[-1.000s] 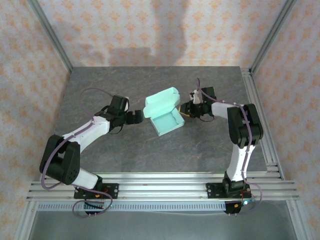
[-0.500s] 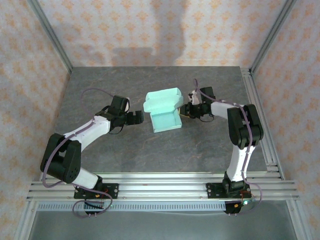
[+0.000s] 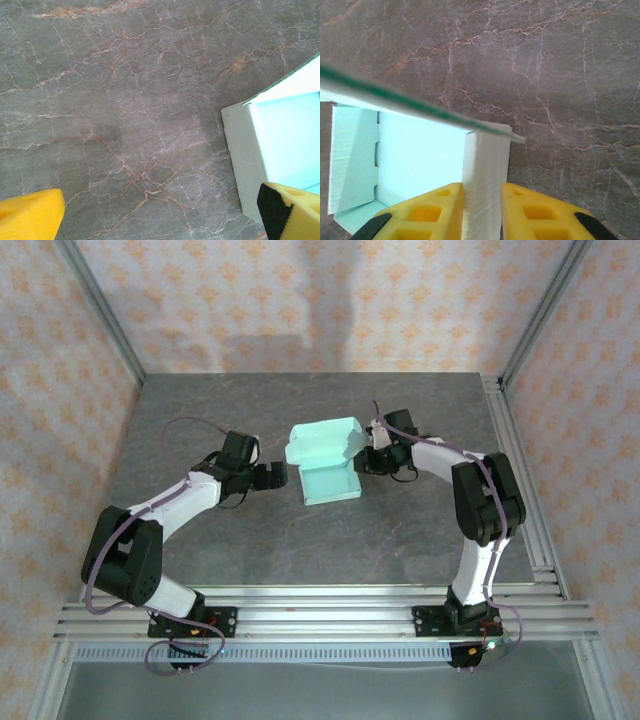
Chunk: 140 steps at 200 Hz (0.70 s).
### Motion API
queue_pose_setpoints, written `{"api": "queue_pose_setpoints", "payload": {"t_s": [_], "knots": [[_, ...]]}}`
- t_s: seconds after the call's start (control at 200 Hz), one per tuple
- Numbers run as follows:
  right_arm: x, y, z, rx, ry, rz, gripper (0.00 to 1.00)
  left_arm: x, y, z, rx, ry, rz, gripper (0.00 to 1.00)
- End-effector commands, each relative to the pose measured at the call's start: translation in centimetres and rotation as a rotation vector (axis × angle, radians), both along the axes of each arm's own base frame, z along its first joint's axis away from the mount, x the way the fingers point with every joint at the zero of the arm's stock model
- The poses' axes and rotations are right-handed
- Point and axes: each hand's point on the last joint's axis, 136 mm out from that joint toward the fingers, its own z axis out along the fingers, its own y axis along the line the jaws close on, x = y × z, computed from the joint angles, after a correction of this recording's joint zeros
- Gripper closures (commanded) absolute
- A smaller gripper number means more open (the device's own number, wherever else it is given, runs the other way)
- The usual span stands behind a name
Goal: Fold the paper box
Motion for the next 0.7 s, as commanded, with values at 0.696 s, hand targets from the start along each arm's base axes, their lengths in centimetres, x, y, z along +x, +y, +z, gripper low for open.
{"api": "queue_pose_setpoints", "payload": {"t_s": [0.696], "knots": [[-2.2,-0.3,-1.5,-0.350,-0.062,0.103,0.76,0.9,-0.2,0.0,-0.011,-0.008,-0.006,0.00]]}}
